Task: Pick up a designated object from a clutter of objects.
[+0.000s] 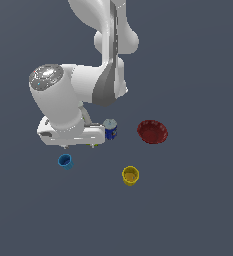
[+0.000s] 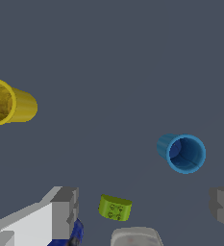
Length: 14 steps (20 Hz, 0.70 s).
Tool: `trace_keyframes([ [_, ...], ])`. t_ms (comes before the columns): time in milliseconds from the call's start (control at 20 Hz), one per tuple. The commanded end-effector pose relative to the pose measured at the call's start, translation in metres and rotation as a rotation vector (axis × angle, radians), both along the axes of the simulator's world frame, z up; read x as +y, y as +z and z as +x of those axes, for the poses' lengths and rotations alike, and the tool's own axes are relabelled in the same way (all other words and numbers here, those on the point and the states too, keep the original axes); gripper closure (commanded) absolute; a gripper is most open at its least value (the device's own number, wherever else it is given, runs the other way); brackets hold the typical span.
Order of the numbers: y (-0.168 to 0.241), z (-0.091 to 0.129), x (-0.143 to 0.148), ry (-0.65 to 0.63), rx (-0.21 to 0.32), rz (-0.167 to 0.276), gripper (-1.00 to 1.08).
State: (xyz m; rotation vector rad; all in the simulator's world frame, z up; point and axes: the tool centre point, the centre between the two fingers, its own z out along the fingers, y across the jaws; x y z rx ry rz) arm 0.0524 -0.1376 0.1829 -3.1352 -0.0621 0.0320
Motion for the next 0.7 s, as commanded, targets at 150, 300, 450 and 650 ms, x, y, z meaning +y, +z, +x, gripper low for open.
trace_keyframes([
  [150,-0.046,0.004,-0.047,0.018,-0.012,0.0,-0.92],
  [300,-0.065,0.004,-0.065,0.025,-0.016,-0.001,-0.92],
  [450,-0.079,0.003,-0.079,0.03,-0.018,-0.003,-0.92],
  [650,-0.09,0.001,-0.09,0.033,-0.02,-0.004,-0.92],
])
